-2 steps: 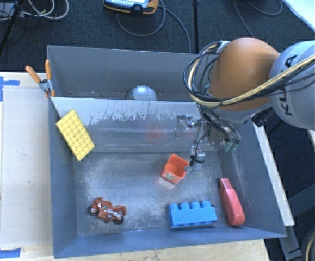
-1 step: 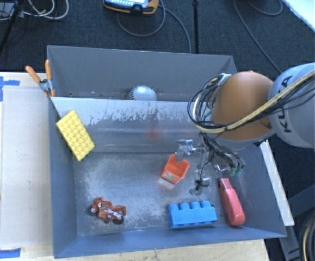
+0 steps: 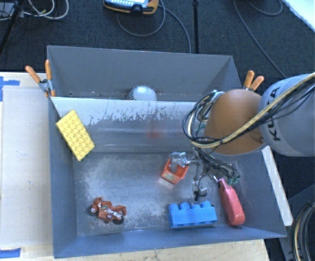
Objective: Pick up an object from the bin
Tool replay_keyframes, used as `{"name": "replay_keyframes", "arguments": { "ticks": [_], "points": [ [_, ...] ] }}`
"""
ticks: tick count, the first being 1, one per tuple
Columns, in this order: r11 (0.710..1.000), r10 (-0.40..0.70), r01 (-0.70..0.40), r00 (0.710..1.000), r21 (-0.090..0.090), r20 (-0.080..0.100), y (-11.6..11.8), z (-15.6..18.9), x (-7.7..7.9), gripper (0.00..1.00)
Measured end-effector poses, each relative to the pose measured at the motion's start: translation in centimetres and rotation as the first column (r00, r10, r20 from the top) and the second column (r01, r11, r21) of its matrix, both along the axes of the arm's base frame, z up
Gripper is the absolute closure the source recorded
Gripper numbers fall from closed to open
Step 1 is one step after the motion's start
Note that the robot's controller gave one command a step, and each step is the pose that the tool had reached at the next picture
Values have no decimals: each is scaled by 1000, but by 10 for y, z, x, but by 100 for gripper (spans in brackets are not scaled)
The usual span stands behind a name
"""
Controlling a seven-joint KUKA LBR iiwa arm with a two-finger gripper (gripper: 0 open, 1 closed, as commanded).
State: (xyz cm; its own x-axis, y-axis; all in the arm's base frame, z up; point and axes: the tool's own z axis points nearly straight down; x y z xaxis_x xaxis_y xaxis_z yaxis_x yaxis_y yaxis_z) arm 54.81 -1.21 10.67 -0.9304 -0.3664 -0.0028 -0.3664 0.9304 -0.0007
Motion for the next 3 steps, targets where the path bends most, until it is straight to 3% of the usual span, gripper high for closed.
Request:
{"name": "replay_keyframes", "arguments": {
  "ticks": [1, 2, 3],
  "points": [
    [1000, 20, -20, 1000, 1, -4, 3, -23, 7, 0],
    [987, -161, 161, 987, 1, -1, 11, -27, 27, 0],
    [974, 227, -227, 974, 3, 2, 15, -36, 53, 100]
  ]
}}
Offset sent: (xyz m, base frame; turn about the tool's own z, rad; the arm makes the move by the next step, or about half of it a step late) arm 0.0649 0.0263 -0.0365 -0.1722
